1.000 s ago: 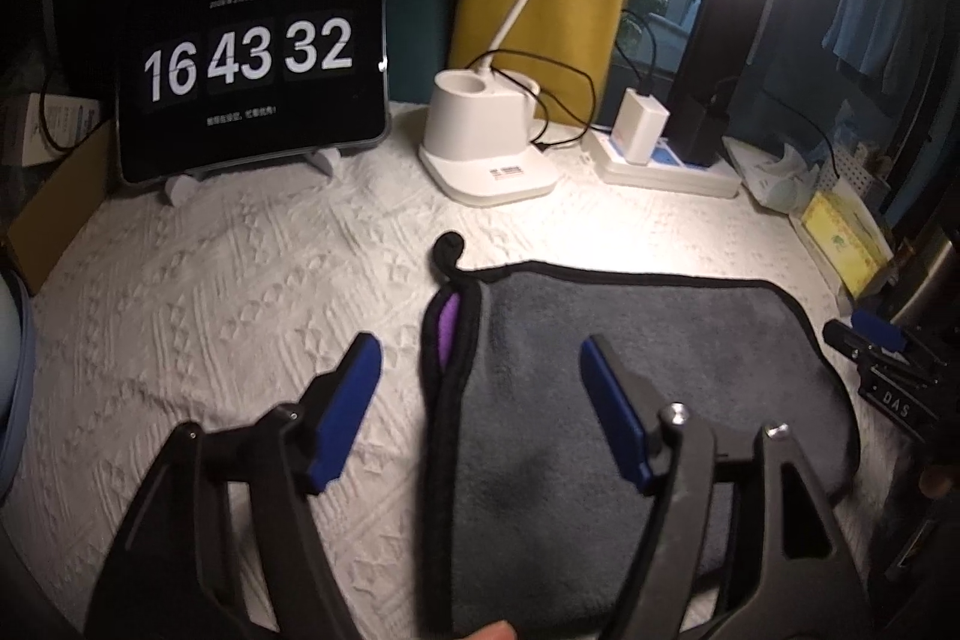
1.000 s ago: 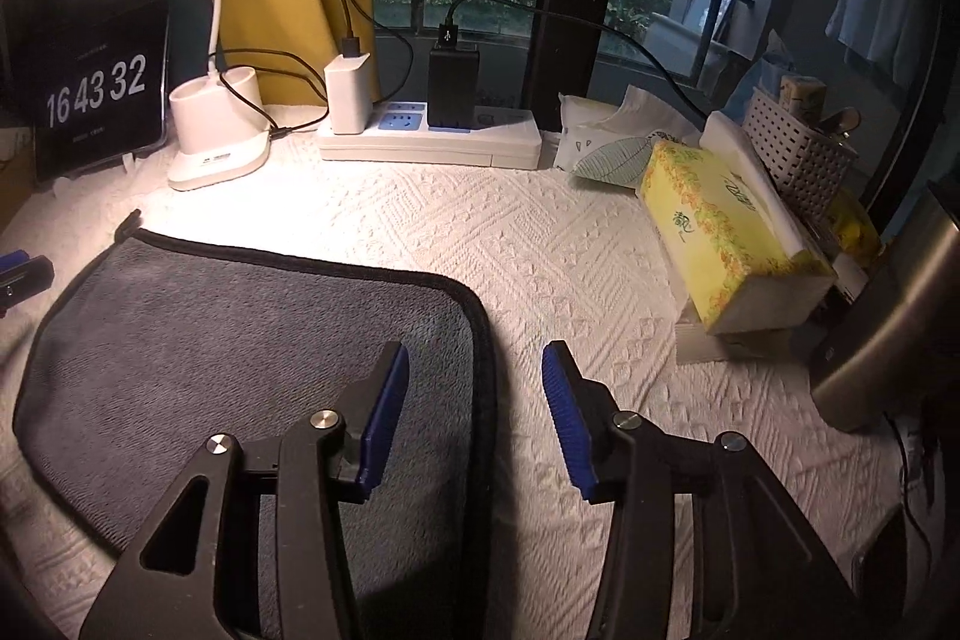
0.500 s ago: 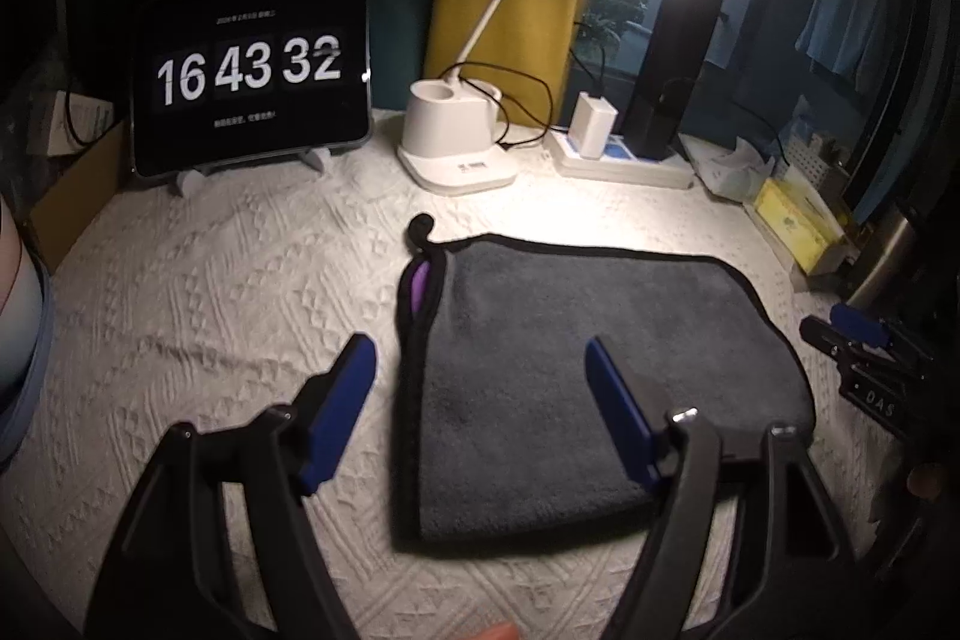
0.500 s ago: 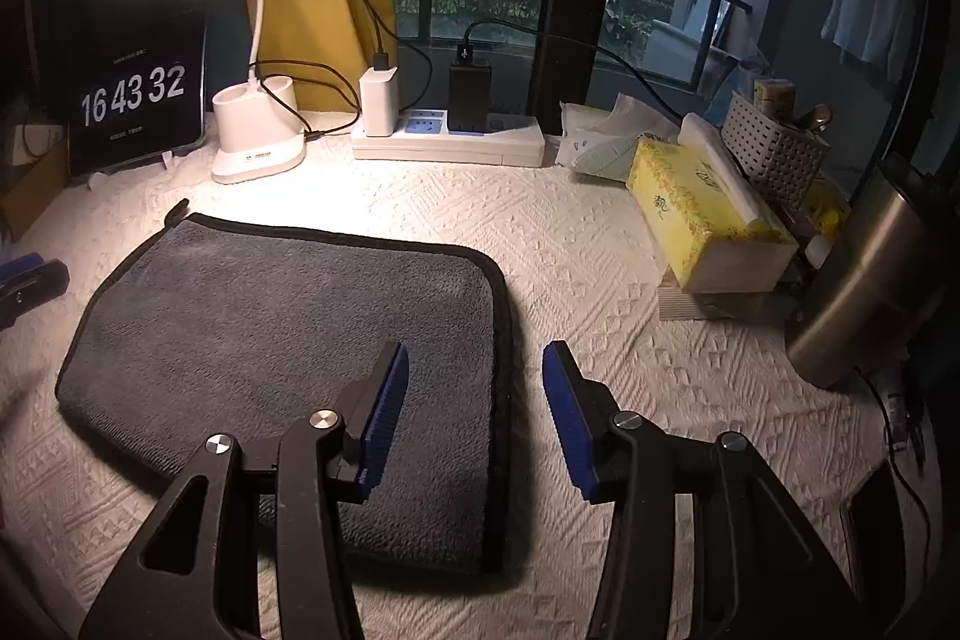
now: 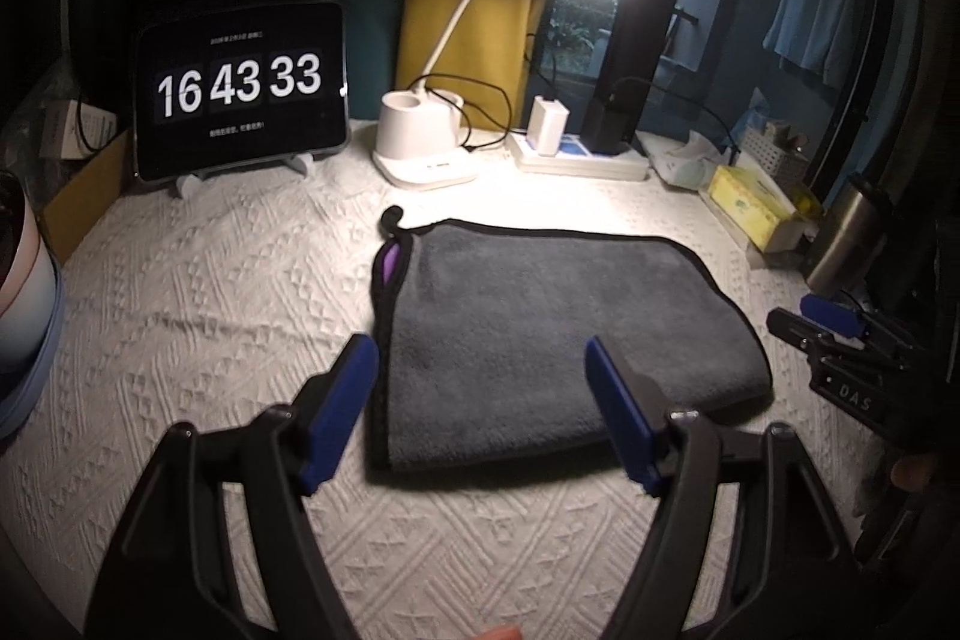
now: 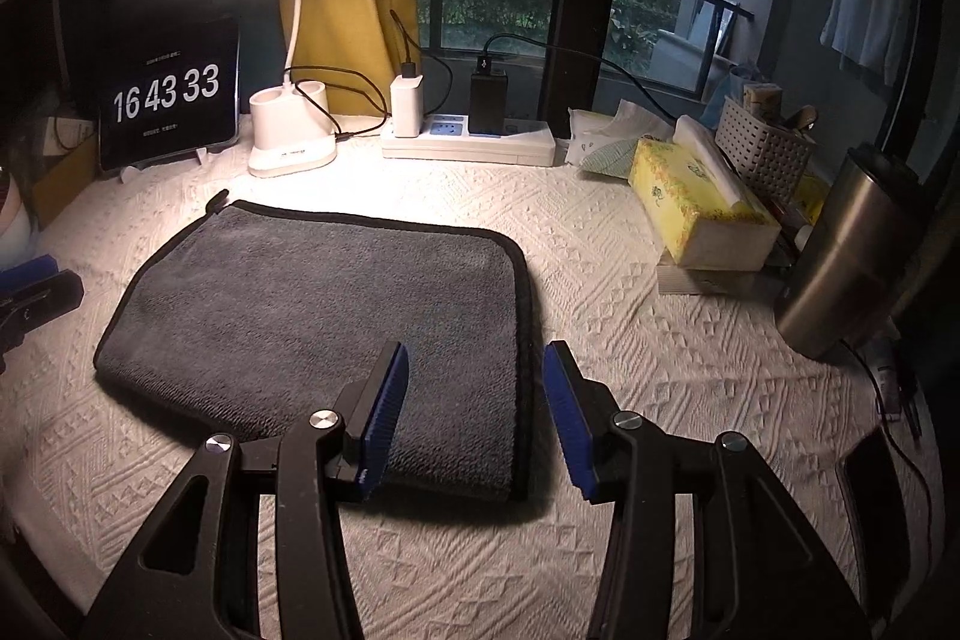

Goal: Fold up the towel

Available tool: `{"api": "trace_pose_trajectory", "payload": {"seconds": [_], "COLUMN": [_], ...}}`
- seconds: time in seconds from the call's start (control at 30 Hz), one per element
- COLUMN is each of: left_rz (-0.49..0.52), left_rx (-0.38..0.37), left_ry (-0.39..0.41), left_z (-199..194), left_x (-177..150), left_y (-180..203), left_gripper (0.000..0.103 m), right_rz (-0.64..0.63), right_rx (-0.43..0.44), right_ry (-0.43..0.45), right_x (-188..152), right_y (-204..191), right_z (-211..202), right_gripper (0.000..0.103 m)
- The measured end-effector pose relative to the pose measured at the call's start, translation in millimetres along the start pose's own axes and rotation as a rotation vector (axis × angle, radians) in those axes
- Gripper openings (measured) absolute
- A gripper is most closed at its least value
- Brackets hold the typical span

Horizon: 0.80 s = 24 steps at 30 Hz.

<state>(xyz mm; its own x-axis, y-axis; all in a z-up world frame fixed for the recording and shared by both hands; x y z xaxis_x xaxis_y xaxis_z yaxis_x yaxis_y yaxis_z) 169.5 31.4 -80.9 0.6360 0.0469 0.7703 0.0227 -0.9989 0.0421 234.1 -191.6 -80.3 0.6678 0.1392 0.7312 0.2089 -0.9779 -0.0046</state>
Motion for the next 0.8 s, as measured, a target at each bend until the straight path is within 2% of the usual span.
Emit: {"api": "trace_pose_trajectory", "payload": {"seconds": [0.8], "left_rz": [0.075], "left_rx": [-0.002], "left_ry": [0.179], "left_z": [-82.0], "left_x": [-18.9], "left_y": [36.6], "left_gripper": [0.074], "right_rz": [0.008], "right_rx": [0.010], "right_ry": [0.075], "right_x": [-29.6], "right_y": [-1.3], "right_z": [-69.3], "right_gripper": [0.049]}}
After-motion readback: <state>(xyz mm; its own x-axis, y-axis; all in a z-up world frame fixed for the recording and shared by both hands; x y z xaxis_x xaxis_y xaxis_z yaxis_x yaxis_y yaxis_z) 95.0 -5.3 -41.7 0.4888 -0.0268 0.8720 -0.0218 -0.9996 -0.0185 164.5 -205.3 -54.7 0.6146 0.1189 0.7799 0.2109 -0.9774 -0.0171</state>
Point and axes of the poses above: each gripper's, at about its wrist camera, not at the fingertips, and z roughly the way its jaws point, y to its right, x to its top, the point moved 6 cm from there along z, roughly the way its jaws point, and after that the axes turned 10 degrees about z, right-handed, at the moved point
